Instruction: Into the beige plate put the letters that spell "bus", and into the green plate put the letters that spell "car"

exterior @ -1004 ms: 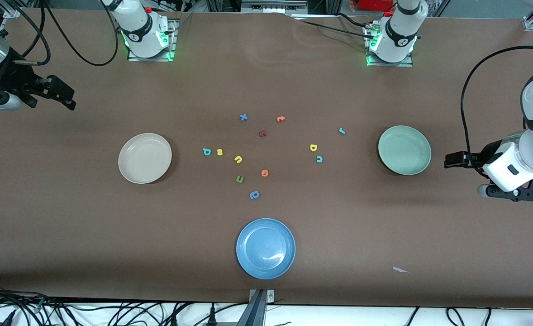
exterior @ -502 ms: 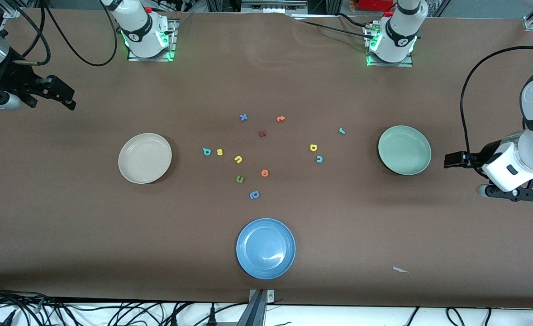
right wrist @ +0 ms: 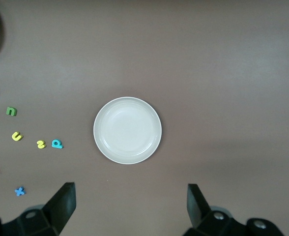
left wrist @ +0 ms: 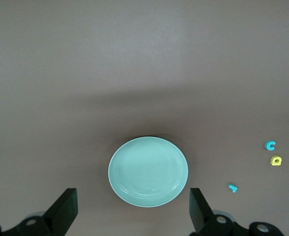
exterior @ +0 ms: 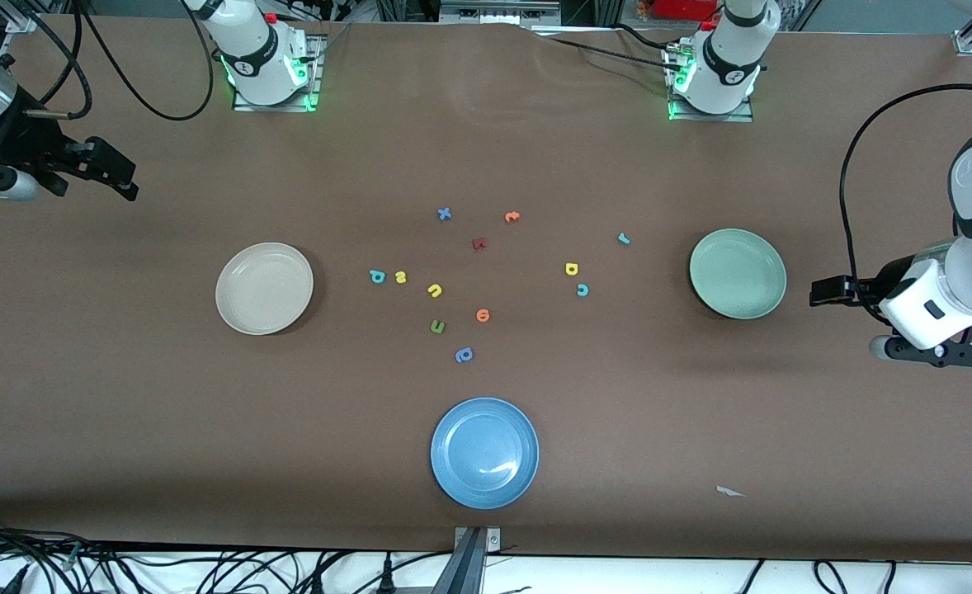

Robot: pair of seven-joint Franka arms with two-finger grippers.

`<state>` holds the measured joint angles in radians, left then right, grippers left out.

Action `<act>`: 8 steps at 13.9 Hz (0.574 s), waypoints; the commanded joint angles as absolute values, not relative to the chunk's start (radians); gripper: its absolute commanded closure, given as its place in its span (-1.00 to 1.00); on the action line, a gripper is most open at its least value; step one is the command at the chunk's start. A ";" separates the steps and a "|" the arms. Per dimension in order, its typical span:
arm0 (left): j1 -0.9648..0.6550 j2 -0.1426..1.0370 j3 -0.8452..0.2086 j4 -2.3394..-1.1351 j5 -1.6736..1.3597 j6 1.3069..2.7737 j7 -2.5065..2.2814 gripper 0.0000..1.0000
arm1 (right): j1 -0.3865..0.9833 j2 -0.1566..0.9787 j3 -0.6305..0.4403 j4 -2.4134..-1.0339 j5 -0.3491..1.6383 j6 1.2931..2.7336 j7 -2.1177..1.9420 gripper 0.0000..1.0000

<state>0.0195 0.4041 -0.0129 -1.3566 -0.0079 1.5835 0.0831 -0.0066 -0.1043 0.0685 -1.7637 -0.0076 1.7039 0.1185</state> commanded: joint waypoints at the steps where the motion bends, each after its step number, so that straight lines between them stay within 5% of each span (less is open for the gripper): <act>1: 0.018 0.394 -0.008 -1.362 -0.018 1.575 0.089 -1.00 | -0.003 -0.124 0.066 -1.775 -0.011 1.700 0.120 -1.00; 8: 0.017 0.393 -0.008 -1.364 -0.018 1.551 0.091 -1.00 | -0.003 -0.124 0.067 -1.775 -0.011 1.700 0.121 -1.00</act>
<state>0.0196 0.4041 -0.0129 -1.3566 -0.0079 1.5656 0.0831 -0.0067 -0.1043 0.0681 -1.7636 -0.0076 1.7039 0.1185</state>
